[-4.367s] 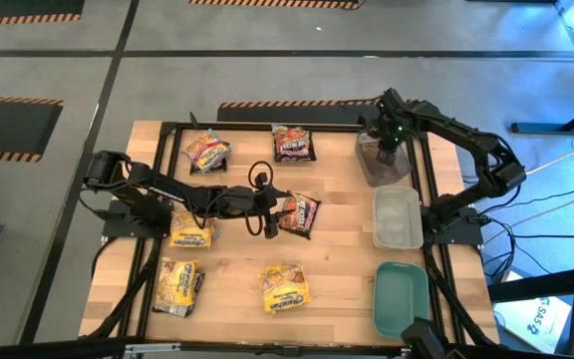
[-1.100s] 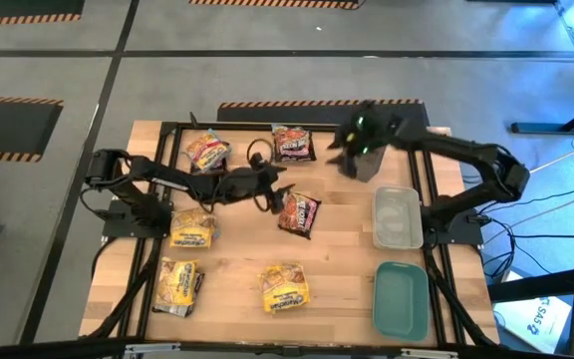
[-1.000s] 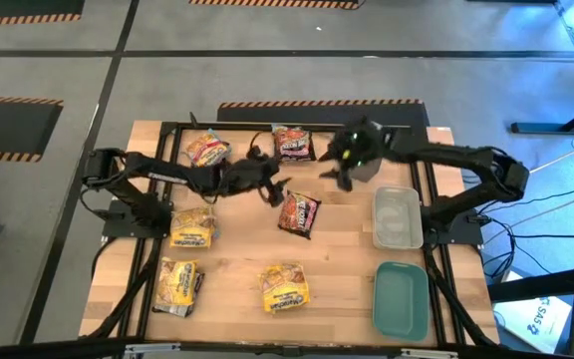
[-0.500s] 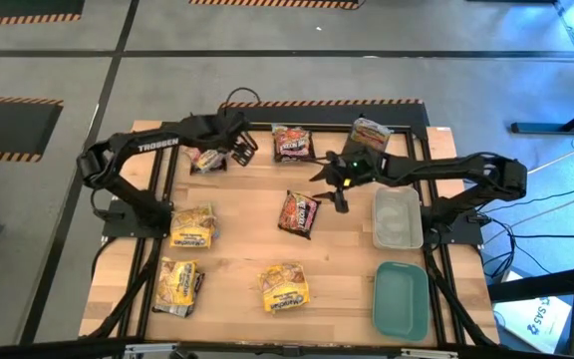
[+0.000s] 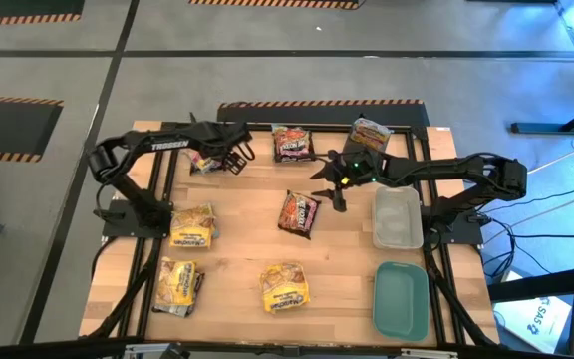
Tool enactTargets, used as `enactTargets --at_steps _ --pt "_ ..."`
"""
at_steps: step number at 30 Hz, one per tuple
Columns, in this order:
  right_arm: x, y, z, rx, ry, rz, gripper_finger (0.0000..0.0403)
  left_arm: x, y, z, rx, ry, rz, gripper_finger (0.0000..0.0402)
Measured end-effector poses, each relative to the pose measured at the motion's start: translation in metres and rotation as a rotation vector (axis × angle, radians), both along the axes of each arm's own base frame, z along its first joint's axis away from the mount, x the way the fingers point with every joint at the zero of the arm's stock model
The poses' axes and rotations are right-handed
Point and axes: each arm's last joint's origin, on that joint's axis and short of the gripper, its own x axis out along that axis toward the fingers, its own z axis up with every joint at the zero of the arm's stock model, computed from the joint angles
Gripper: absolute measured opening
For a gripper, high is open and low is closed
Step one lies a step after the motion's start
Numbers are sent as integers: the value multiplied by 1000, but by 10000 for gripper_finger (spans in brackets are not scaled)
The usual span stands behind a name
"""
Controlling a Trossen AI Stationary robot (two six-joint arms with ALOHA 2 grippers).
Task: Sort Maruchan noodles
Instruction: Put the blue noodle pack into the black bin
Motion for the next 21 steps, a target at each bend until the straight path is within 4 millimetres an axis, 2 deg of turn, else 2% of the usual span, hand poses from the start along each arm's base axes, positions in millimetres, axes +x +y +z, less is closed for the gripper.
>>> enactTargets --at_steps 4,10,21 --pt "1 0 2 17 -18 -10 227 2 1 -10 43 82 -9 254" --pt "1 0 2 43 -24 -15 227 0 0 -25 1 121 -11 227" --pt "1 -1 2 24 -17 -52 227 0 -2 -26 33 150 -19 137"
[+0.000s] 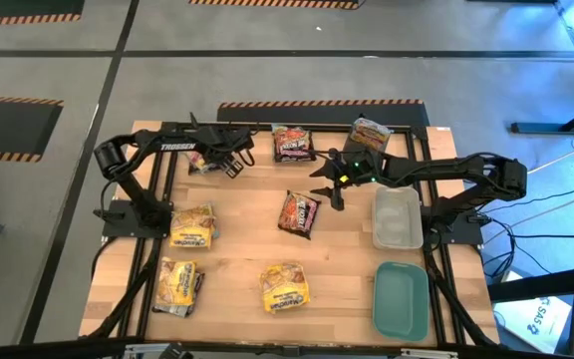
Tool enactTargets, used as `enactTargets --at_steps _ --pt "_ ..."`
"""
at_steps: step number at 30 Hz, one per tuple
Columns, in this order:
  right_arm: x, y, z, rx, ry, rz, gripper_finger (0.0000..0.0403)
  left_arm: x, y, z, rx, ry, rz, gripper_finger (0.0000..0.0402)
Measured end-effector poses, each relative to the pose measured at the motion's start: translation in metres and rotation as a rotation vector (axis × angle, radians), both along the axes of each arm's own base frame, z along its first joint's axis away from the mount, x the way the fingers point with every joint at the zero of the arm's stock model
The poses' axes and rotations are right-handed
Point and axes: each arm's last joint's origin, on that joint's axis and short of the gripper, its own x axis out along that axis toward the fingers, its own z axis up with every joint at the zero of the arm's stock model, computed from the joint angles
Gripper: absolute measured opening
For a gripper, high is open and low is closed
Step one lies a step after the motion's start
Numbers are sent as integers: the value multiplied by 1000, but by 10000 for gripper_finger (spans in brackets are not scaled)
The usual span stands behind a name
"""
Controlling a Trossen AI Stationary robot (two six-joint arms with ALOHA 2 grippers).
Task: Sort Maruchan noodles
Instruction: Put the blue noodle pack into the black bin
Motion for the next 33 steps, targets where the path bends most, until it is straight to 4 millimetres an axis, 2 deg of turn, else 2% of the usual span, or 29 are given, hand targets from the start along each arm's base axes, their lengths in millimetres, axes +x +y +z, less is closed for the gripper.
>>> enactTargets --at_steps 14,21,33 --pt "-4 1 -7 23 14 -6 227 2 -2 0 0 1 -19 5" --pt "-4 1 -8 28 15 -8 227 5 -5 0 5 1 -47 1" --pt "-4 1 -8 23 8 -10 227 19 -27 2 24 -7 -117 0"
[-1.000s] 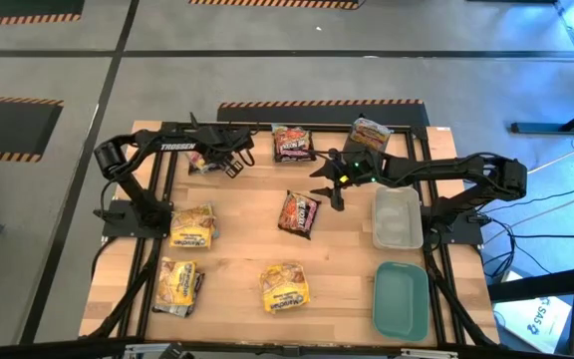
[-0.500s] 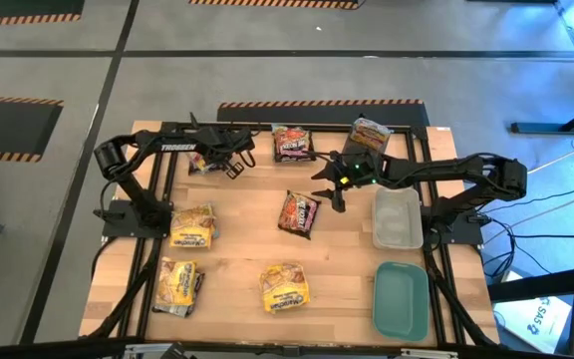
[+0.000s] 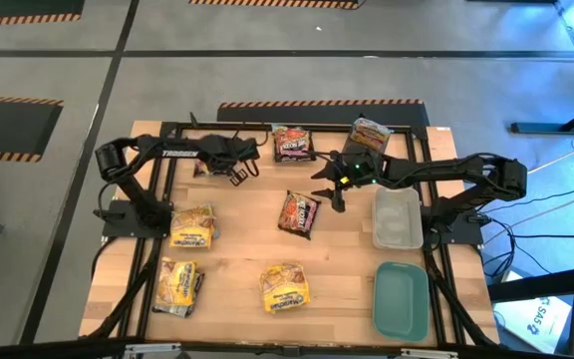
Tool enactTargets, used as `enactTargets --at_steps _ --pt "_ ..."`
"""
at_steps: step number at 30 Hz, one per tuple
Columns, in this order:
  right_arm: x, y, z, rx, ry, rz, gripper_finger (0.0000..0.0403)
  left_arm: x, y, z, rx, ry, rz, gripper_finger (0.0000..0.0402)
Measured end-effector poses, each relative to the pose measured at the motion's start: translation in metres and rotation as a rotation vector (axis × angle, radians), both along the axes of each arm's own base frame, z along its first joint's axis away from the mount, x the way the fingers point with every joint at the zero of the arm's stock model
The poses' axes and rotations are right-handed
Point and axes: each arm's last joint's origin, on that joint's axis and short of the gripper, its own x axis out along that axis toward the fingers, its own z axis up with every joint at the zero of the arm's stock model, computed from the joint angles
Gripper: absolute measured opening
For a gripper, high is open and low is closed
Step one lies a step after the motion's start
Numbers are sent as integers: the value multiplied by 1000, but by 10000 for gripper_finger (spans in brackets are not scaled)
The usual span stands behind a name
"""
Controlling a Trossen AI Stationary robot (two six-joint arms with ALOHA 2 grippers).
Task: Sort Maruchan noodles
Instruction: Put the blue noodle pack into the black bin
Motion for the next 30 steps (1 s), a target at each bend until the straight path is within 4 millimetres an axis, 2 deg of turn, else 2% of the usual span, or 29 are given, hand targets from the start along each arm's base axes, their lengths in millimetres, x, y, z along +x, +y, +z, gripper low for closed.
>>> enactTargets --at_steps 6,13,23,30 --pt "0 0 0 -4 1 -4 227 14 -16 17 8 -41 -36 0" --pt "0 0 0 -6 1 -4 227 33 -41 39 -4 -169 -104 0" --pt "2 -1 4 -41 -42 8 227 53 -74 44 -56 -314 -192 0" --pt "2 -1 4 19 -43 -23 227 64 -89 48 -63 -418 -233 0"
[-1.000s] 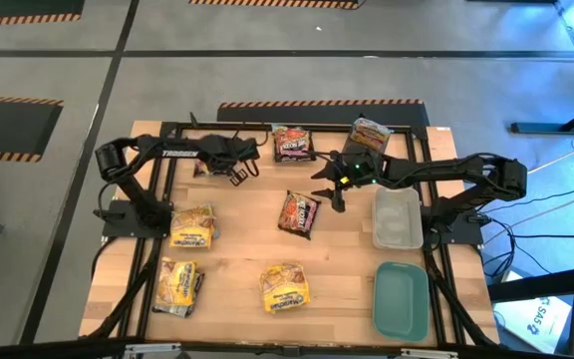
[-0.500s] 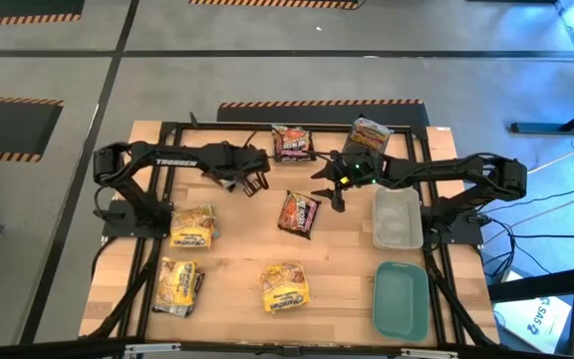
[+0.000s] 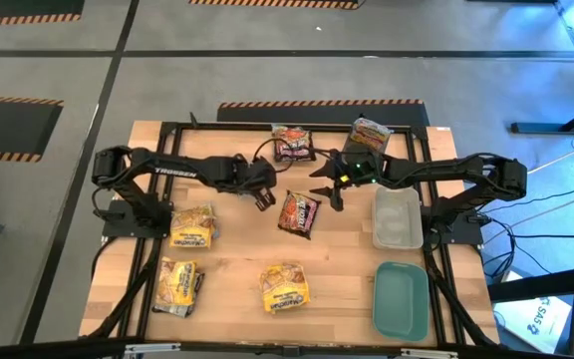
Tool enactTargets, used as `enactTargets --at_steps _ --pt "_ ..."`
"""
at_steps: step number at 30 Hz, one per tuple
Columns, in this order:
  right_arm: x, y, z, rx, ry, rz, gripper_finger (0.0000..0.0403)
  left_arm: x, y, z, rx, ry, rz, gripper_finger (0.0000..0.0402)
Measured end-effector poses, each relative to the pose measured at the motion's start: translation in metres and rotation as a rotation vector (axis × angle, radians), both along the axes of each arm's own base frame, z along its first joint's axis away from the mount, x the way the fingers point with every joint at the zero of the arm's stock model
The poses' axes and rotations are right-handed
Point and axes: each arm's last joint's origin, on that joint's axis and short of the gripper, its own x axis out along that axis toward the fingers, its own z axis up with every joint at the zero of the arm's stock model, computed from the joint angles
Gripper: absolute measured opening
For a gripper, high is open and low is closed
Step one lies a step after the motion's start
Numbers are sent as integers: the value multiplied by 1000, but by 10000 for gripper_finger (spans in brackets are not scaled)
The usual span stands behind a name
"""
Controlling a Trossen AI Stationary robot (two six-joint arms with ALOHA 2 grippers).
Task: Sort Maruchan noodles
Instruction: Put the blue noodle pack into the black bin
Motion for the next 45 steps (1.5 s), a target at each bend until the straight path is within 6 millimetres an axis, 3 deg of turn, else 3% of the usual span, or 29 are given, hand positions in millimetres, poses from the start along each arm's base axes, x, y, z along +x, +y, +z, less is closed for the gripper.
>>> enactTargets --at_steps 12,24,32,37,42,45 --pt "1 2 -6 135 33 14 227 18 -12 10 2 -185 -99 0" --pt "22 -4 -33 -31 -25 124 229 23 -18 12 -2 -211 -191 0" --pt "35 -8 -47 -129 -113 158 283 24 -20 13 -4 -225 -232 0" --pt "46 -10 -54 -104 -111 211 302 25 -21 14 0 -234 -239 0" --pt "57 -10 -57 -95 -116 255 296 26 -21 14 10 -236 -252 0" --pt "60 -9 -55 -125 -125 276 272 26 -21 14 11 -235 -253 0"
